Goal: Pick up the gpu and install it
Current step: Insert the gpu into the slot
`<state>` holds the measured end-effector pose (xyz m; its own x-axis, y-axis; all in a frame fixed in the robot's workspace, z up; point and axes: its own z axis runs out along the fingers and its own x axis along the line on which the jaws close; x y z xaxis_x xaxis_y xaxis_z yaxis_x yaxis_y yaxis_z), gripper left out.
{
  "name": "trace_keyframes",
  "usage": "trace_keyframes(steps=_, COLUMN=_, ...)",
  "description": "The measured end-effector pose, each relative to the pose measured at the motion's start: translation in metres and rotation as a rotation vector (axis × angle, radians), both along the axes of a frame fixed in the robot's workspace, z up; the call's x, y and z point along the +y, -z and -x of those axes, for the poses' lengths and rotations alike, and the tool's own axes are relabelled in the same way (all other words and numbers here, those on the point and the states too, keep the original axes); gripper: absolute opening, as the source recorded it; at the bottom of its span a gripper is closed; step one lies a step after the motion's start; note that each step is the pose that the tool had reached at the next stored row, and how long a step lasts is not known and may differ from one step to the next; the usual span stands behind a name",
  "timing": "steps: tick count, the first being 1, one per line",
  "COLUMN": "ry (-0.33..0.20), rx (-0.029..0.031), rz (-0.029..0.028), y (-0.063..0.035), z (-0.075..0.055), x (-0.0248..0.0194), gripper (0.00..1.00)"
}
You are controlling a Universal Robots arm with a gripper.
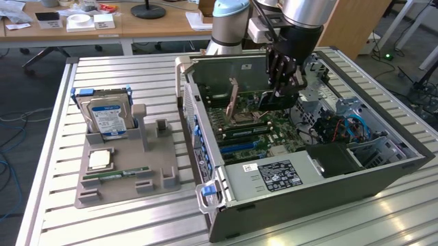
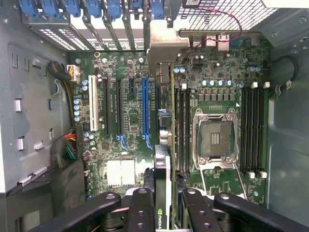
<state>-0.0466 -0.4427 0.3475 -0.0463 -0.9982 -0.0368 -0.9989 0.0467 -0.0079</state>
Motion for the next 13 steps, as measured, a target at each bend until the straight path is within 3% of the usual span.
trace_keyframes(steps=13, ry=0.0, rx=0.0, rz=-0.0001, y=0.0015, z=0.0, x=0.0, gripper=0.27)
